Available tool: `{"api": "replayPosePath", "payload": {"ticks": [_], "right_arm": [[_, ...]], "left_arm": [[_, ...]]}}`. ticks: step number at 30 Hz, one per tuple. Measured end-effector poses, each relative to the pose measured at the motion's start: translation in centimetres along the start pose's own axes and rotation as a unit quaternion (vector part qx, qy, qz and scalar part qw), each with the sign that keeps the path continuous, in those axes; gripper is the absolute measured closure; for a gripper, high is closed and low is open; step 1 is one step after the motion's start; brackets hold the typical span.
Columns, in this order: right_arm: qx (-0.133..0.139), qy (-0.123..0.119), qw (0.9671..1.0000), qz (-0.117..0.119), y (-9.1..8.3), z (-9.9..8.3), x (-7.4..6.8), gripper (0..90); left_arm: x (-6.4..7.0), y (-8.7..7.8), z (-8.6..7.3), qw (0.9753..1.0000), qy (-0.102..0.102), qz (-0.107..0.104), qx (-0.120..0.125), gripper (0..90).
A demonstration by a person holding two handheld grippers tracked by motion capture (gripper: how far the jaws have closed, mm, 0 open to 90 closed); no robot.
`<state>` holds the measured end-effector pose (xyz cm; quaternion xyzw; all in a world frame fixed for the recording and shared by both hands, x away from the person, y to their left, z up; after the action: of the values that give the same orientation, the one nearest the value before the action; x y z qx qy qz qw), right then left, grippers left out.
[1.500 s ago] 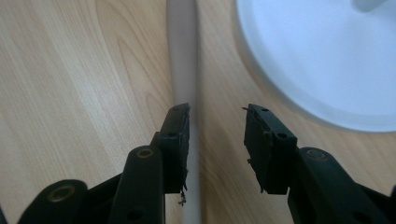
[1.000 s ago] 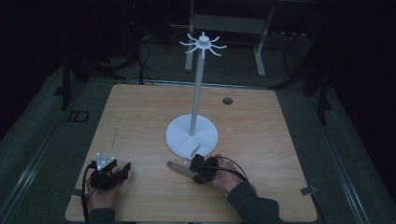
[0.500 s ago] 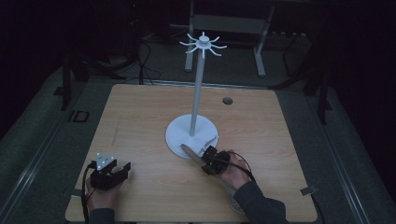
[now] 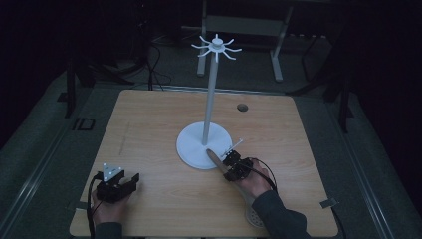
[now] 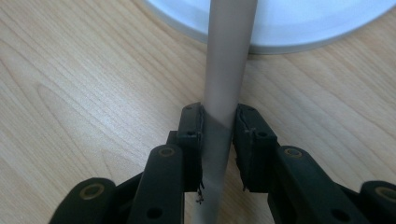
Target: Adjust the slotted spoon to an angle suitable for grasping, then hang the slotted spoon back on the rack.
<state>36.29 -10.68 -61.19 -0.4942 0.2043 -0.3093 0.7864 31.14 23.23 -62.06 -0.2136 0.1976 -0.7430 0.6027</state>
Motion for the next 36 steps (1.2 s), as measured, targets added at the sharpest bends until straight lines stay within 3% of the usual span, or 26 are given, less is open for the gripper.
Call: {"api": "replayPosePath", "payload": {"ticks": [7,13,18,29,32,35,36], "right_arm": [[-0.005,-0.005,0.9999,0.010,0.6,0.4,0.3,67.8],[0.001,-0.007,0.9999,0.015,1.4,1.0,0.3,70.5],[0.008,-0.002,0.9999,0.007,1.2,1.1,0.3,71.5],[0.051,0.009,0.9987,0.000,-0.7,1.2,0.5,71.8],[0.076,0.021,0.9969,-0.004,-1.7,1.5,1.0,72.2],[0.082,0.025,0.9963,-0.004,-2.0,1.6,1.0,72.3],[0.103,0.031,0.9942,-0.007,-2.8,1.8,1.3,72.7]], "left_arm": [[0.0,0.0,0.0,1.0000,0.003,-0.001,-0.001,42.1],[0.0,0.0,0.0,1.0000,0.001,-0.001,-0.001,42.1],[0.0,0.0,0.0,1.0000,0.002,-0.001,-0.001,42.1],[0.1,0.1,0.0,1.0000,0.003,0.000,-0.001,42.1],[0.1,0.1,0.0,1.0000,0.003,-0.001,-0.001,42.1],[0.1,0.1,0.0,1.0000,0.003,0.000,0.000,42.1],[0.1,0.2,0.0,1.0000,0.002,0.000,-0.001,42.1]]}}
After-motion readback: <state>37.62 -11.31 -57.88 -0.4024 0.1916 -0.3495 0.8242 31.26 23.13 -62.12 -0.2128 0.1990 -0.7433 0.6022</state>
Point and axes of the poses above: each handheld gripper's, and its own axes: y roughly forward along the jaws, z roughly out of its top, x roughly to its right, the point moved 9 cm from there along y, roughly forward along the jaws, and after that the axes turned 6 degrees about x, right-handed, at the moved point
